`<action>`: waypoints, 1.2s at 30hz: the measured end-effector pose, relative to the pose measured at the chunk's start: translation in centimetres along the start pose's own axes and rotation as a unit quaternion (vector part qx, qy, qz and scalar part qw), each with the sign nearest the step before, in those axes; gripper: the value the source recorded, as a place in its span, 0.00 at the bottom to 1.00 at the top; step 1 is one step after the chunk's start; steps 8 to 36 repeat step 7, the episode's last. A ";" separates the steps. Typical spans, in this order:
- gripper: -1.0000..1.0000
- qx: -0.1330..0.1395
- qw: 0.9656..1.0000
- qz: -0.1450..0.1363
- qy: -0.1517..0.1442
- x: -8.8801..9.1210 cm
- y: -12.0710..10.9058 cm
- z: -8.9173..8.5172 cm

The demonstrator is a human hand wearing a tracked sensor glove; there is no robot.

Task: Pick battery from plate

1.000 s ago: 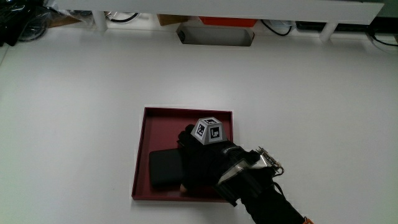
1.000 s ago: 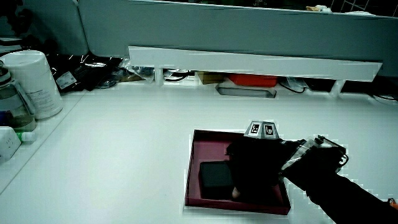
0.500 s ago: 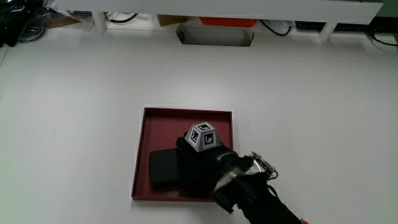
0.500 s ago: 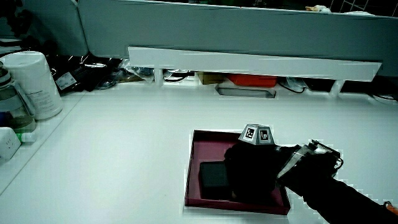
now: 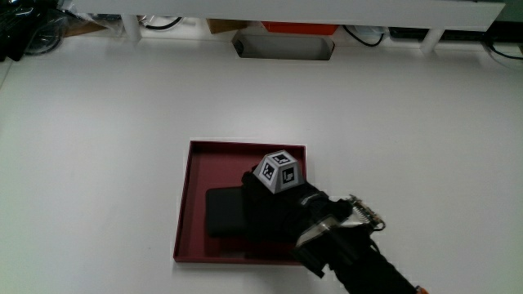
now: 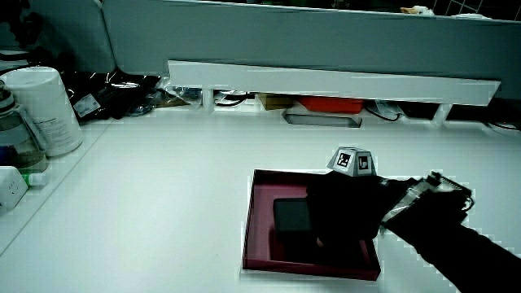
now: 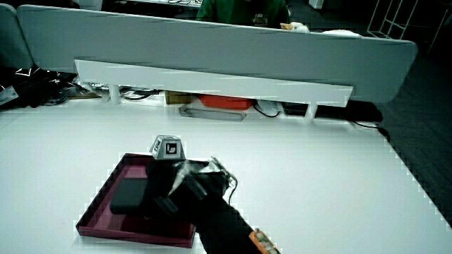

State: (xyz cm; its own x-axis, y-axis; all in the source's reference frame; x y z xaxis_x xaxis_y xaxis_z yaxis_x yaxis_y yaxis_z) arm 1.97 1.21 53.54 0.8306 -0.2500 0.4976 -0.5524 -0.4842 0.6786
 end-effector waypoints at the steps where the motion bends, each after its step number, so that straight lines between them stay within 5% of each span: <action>1: 1.00 -0.006 1.000 0.007 0.002 0.2 -0.3 0.4; 3: 1.00 0.018 1.000 0.009 -0.001 0.4 -1.7 2.0; 7: 1.00 0.016 0.998 0.044 0.047 3.6 -1.7 2.4; 36: 1.00 0.016 0.998 0.044 0.047 3.6 -1.7 2.4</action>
